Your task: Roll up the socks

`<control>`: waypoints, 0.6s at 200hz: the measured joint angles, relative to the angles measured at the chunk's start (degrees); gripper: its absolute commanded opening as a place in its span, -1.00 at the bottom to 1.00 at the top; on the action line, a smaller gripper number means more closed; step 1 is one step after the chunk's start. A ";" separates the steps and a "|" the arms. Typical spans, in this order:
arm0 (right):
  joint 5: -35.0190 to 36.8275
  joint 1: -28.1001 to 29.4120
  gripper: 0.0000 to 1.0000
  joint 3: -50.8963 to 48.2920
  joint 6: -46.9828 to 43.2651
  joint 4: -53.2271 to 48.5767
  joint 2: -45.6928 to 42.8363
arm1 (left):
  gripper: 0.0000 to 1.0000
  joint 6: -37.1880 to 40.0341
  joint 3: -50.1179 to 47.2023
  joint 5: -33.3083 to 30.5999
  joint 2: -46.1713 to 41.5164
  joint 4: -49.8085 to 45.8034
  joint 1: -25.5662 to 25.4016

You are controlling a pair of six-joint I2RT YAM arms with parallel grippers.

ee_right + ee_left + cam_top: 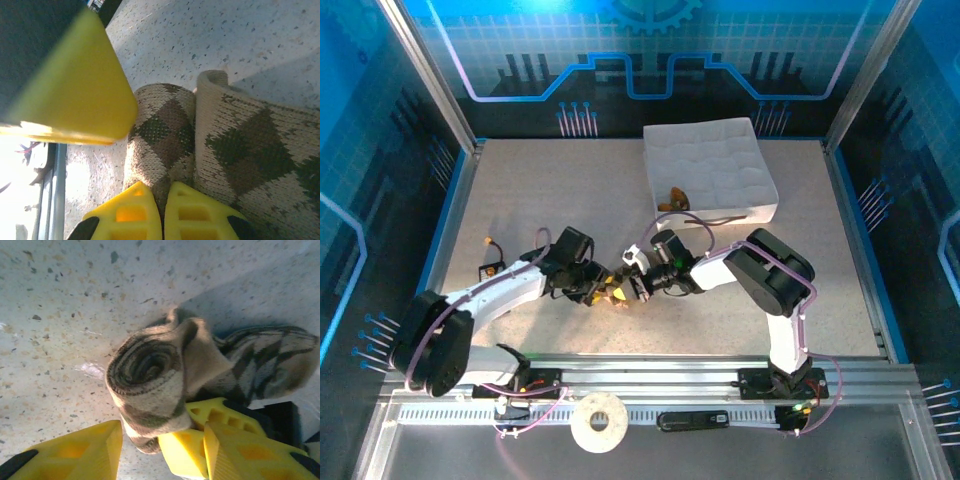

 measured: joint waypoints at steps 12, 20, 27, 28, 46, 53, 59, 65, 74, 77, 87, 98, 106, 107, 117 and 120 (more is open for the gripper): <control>-0.13 -0.04 -1.00 0.33 0.07 -0.74 0.04 | -0.09 0.63 -0.26 -0.07 1.49 0.24 -0.31; -0.15 -0.04 -1.00 0.52 0.15 -1.22 0.04 | -0.09 0.85 -0.44 -0.20 2.32 0.26 -0.39; -0.15 -0.04 -1.00 0.76 0.15 -1.73 0.04 | -0.08 1.05 -0.48 -0.44 2.89 0.28 -0.44; -0.15 -0.04 -1.00 0.79 0.15 -1.79 0.04 | -0.08 1.05 -0.48 -0.46 2.93 0.28 -0.46; -0.04 -0.04 -1.00 1.29 -0.02 -3.02 0.04 | -0.09 1.33 -0.42 -0.85 4.28 1.53 -0.90; 0.02 -0.04 -1.00 1.57 -0.15 -3.63 0.04 | -0.14 1.73 -0.24 -1.05 5.31 2.08 -1.09; 0.07 -0.04 -1.00 1.84 -0.52 -4.37 0.04 | -0.24 2.05 0.13 -1.11 6.49 2.45 -1.25; 0.17 -0.02 -1.00 2.12 -0.90 -5.07 0.02 | -0.35 2.49 0.68 -1.18 7.56 2.84 -1.33; 0.39 0.00 -1.00 2.69 -1.90 -6.38 0.02 | -0.49 2.45 1.84 -1.22 9.40 2.97 -1.42; 0.42 0.00 -1.00 2.99 -2.23 -7.13 0.02 | -0.53 2.93 2.16 -1.20 9.81 2.82 -1.42; 0.74 0.04 -1.00 4.52 -4.31 -10.14 0.02 | -0.69 2.54 2.97 -1.25 10.45 2.08 -1.40; 1.20 0.20 -1.00 6.16 -6.60 -13.49 0.02 | -0.85 2.75 3.10 -1.44 10.16 1.20 -1.40; 1.57 0.44 -0.95 7.61 -9.03 -16.31 0.02 | -0.93 1.95 2.97 -1.73 9.44 0.63 -1.40; 1.62 0.48 -0.94 7.93 -9.62 -16.87 0.02 | -0.94 1.79 2.95 -1.70 9.33 0.59 -1.40; 2.40 0.96 -0.84 9.73 -12.72 -20.33 0.02 | -1.00 1.60 2.25 -1.99 8.26 0.26 -1.42; 2.67 1.14 -0.81 10.25 -13.86 -21.20 0.02 | -1.00 0.59 1.88 -2.14 7.72 0.04 -1.42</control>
